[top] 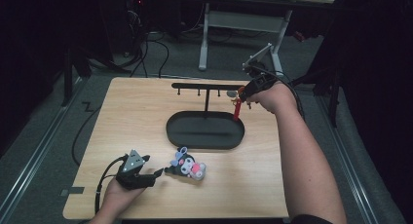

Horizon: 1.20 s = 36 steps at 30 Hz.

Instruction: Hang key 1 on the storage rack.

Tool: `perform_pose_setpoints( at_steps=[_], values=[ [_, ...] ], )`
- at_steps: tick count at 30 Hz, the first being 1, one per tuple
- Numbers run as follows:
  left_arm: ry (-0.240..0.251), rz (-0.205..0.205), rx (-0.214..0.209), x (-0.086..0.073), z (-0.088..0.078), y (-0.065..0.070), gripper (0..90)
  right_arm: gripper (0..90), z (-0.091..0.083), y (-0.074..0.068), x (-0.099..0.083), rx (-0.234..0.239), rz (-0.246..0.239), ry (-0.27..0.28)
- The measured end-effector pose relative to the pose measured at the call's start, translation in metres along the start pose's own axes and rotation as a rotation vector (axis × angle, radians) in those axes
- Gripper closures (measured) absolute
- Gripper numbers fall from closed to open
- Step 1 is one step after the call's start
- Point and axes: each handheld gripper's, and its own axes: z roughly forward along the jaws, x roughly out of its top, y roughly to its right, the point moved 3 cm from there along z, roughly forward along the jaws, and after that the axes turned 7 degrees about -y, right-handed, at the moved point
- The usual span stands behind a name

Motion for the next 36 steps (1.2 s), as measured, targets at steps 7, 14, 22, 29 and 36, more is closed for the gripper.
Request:
perform_pose_setpoints(
  at_steps=[7,14,22,29,36],
  values=[
    [0.002,-0.001,-0.001,0.0,0.0,-0.001,28.4,65.5,0.008,0.011,-0.006,0.002,0.039,0.015],
    [-0.012,0.005,-0.008,-0.001,0.002,0.001,28.4,65.4,0.024,0.018,-0.013,0.014,0.059,0.013],
    [-0.018,0.01,-0.01,-0.001,0.003,0.003,28.4,65.3,0.05,0.023,-0.017,0.035,0.072,-0.003],
    [-0.017,0.009,-0.011,-0.001,0.003,0.002,28.4,64.9,0.069,0.025,-0.018,0.051,0.086,0.011],
    [-0.015,0.009,-0.018,-0.001,0.003,0.002,28.4,53.2,0.077,0.027,-0.018,0.057,0.118,0.056]
  ],
)
